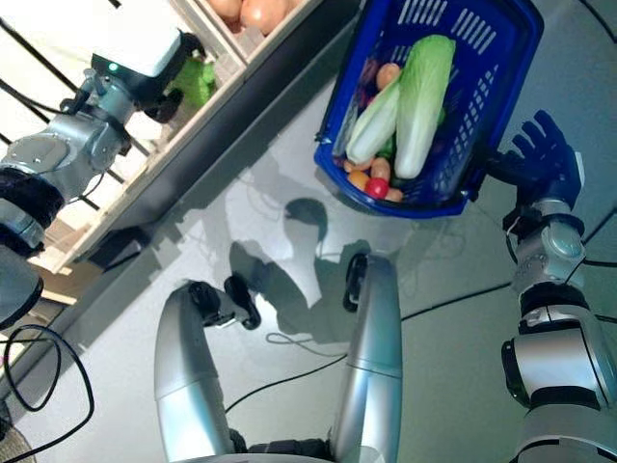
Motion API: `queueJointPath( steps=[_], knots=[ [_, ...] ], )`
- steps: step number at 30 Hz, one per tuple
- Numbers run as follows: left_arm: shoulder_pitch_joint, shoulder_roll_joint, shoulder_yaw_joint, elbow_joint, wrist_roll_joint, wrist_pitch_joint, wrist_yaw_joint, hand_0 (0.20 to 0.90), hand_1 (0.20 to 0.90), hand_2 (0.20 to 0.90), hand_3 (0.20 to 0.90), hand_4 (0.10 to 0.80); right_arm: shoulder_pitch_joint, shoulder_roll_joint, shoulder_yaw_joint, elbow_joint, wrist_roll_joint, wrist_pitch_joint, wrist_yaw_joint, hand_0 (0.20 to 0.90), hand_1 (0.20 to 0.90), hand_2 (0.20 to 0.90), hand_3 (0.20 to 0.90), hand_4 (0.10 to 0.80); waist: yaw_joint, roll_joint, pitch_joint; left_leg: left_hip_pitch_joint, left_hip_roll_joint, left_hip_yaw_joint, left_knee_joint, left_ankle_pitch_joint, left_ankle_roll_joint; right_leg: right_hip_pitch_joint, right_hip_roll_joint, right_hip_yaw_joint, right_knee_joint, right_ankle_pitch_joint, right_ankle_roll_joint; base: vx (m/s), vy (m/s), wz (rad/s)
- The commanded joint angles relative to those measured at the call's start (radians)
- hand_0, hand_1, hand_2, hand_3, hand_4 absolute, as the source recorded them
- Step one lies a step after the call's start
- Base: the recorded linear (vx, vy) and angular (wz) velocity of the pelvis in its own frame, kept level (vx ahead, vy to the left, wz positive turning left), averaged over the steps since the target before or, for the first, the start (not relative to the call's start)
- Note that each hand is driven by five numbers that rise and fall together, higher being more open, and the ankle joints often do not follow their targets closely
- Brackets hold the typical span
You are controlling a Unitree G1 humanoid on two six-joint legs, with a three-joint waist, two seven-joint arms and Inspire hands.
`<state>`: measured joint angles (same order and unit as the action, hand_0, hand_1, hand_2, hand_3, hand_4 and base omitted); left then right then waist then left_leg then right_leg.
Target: Put vegetables into the basket
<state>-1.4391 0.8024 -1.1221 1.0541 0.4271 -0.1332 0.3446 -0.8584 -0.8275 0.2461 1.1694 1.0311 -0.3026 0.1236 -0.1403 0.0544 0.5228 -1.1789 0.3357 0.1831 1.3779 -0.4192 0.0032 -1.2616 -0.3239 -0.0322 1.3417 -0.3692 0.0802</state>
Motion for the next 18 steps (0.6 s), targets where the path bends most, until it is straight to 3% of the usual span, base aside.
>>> queueJointPath(
  steps=[1,8,18],
  knots=[
    [-0.07,0.047,0.003,0.131,-0.007,0.101,-0.045,0.3,0.3,0.3,0.3,0.4,-0.012,-0.042,-0.09,-0.015,0.083,-0.051,0.003,0.9,0.9,0.9,0.9,0.8,-0.024,-0.022,-0.003,0.058,0.049,-0.082,-0.11,0.006,-0.123,0.128,-0.074,0.026,-0.214,0.146,0.065,-0.03,-0.004,-0.11],
    [-0.062,0.069,0.025,0.138,-0.048,0.101,0.035,0.3,0.3,0.3,0.3,0.4,-0.019,-0.041,-0.092,-0.034,0.105,-0.068,0.024,0.9,0.9,0.9,0.9,0.8,-0.014,-0.028,-0.003,0.156,0.041,-0.063,-0.179,0.022,-0.124,0.225,-0.063,-0.003,-0.264,0.146,0.061,-0.011,-0.004,-0.06],
    [0.04,0.136,0.109,0.137,-0.023,0.004,0.092,0.3,0.3,0.3,0.3,0.4,0.008,-0.029,-0.1,-0.075,0.098,-0.074,0.047,0.9,0.9,0.9,0.9,0.8,0.01,-0.033,-0.064,0.381,0.015,-0.025,-0.345,0.066,-0.131,0.444,-0.052,-0.049,-0.361,0.122,0.039,0.031,-0.029,0.04]
  ],
)
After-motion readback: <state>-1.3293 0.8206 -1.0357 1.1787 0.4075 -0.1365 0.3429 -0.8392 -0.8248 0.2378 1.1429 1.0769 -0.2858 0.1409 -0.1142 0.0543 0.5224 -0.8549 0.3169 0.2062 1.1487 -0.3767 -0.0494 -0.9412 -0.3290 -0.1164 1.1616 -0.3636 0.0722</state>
